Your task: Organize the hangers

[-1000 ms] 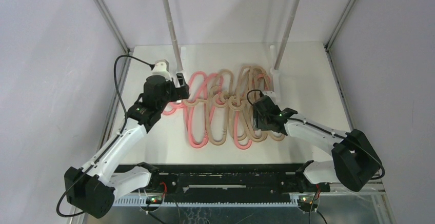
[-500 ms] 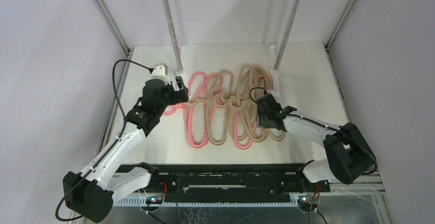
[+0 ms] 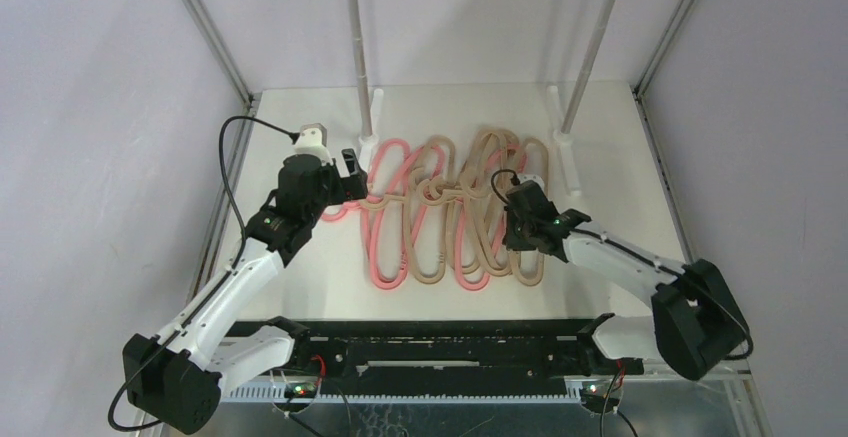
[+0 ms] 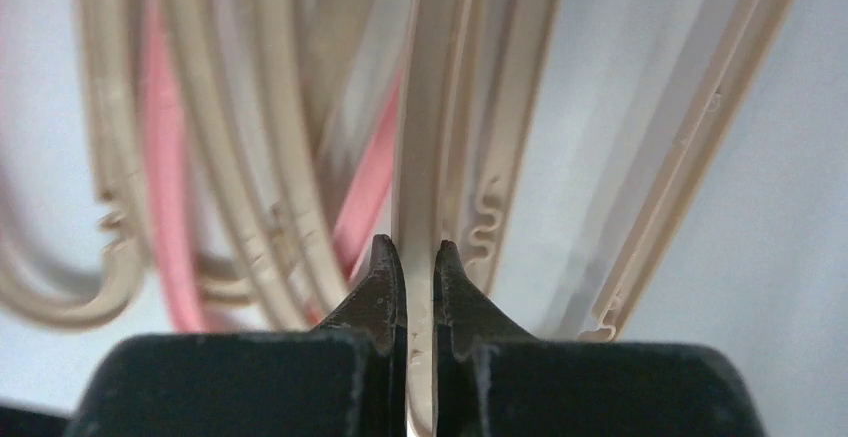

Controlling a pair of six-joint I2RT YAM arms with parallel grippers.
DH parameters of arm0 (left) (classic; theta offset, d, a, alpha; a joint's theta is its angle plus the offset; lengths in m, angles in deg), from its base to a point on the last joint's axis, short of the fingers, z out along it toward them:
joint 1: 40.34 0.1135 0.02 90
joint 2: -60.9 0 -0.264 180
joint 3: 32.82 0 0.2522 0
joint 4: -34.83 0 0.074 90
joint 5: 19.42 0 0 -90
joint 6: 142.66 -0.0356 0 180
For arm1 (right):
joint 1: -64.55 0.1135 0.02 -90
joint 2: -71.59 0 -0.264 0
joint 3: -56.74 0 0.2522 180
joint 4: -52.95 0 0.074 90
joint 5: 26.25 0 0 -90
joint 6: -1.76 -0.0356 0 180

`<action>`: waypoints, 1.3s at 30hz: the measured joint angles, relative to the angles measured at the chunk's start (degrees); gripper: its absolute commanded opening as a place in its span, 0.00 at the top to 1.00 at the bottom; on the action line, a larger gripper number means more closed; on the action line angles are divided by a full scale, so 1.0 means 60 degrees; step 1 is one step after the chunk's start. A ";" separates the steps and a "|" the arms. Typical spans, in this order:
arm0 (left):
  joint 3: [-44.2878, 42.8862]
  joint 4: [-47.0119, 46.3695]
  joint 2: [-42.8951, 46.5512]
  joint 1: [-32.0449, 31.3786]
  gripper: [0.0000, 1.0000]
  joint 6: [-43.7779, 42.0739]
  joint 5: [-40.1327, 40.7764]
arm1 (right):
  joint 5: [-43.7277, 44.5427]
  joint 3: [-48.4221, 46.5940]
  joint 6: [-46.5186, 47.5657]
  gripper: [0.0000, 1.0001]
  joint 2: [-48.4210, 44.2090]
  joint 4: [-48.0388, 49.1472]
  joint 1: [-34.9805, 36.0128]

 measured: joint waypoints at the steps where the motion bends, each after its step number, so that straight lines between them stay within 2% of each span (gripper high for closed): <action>1: 0.0000 0.0000 0.0000 0.0000 0.01 0.0000 0.0004 | -0.0164 -0.0004 0.0004 1.00 -0.0237 -0.0102 0.0029; 6: 0.0000 0.0000 0.0000 0.0000 0.00 0.0004 0.0011 | -0.1515 -0.0408 0.0091 1.00 -0.1330 -0.0561 0.0131; 16: 0.0000 0.0000 0.0004 0.0000 0.01 0.0069 0.0029 | -0.3625 -0.2138 0.0102 1.00 -0.1690 -0.0401 0.0047; 22: 0.0000 0.0000 0.0004 -0.0004 0.01 0.0102 0.0015 | -0.5133 -0.4546 -0.0550 1.00 -0.0113 0.1078 -0.0510; 29: 0.0000 0.0007 0.0171 -0.0106 0.00 0.0157 0.0015 | -0.6732 -0.7595 -0.2401 1.00 0.2251 0.3956 -0.1351; 39: 0.0113 0.0015 0.0565 -0.0124 0.01 0.0153 0.0244 | -0.7085 -1.0484 -0.4171 1.00 0.4415 0.5344 -0.1504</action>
